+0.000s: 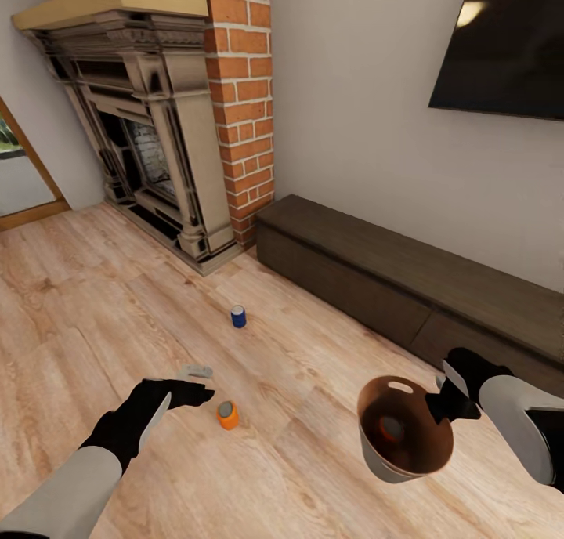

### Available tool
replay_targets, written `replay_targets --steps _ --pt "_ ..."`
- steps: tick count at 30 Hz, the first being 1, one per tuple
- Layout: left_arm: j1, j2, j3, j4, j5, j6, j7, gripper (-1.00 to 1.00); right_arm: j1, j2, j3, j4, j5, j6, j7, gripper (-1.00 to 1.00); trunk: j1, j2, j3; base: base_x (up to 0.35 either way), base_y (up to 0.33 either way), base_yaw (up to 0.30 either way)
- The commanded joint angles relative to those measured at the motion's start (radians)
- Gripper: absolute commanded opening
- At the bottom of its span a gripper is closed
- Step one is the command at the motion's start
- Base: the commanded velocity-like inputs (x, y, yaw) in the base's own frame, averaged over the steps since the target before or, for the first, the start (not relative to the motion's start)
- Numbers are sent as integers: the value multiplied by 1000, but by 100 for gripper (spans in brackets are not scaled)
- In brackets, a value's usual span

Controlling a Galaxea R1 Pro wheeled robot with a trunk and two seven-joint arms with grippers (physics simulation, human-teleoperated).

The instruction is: Put the three can of soda from the living room inside the tash can in the kitchen.

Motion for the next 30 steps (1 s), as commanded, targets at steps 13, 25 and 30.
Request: replay_targets --steps 13,25,30 --pt "0 0 1 2 -2 5 -5 100 0 1 -20 -1 -24 2 1 -100 0 0 5 126 245 -79" --pt "0 0 -3 3 -4 7 -4 100 0 -4 -33 -1 -24 2 2 -100 0 0 17 139 298 -208" --pt "-3 -1 -3 41 -5 6 -3 100 0 -8 -35 0 -24 2 2 -100 0 0 22 133 165 -211"
